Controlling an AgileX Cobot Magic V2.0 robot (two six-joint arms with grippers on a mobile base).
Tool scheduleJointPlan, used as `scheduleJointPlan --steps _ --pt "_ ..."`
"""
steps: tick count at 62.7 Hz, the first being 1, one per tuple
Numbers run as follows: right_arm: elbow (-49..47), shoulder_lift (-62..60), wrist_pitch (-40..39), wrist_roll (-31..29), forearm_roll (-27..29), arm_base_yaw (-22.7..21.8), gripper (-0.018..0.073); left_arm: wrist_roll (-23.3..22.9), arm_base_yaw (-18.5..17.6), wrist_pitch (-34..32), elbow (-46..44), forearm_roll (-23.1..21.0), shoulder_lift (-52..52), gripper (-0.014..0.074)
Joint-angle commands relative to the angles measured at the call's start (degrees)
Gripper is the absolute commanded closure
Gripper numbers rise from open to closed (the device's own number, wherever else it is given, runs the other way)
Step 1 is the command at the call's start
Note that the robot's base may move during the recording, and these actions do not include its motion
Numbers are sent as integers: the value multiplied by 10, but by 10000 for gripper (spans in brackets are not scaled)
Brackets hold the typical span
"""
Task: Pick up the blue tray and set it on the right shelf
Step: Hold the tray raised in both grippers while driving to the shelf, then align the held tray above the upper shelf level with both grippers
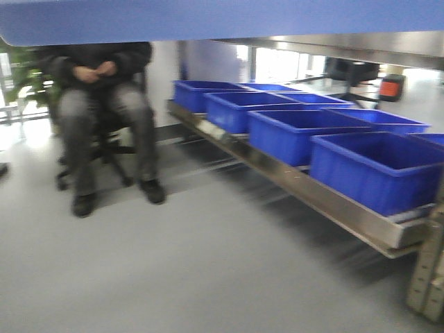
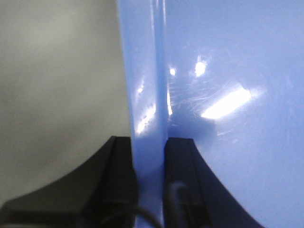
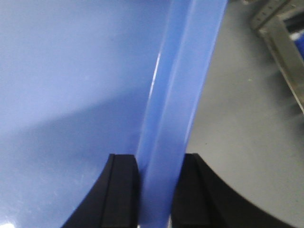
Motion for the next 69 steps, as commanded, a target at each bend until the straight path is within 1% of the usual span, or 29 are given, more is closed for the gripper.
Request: scheduleJointPlan --steps 1,69 --pt "-16 -18 -48 -20 1 3 503 17 -8 45 -14 -21 -19 645" --pt "-16 -18 -48 -20 1 3 503 17 -8 45 -14 -22 -19 645"
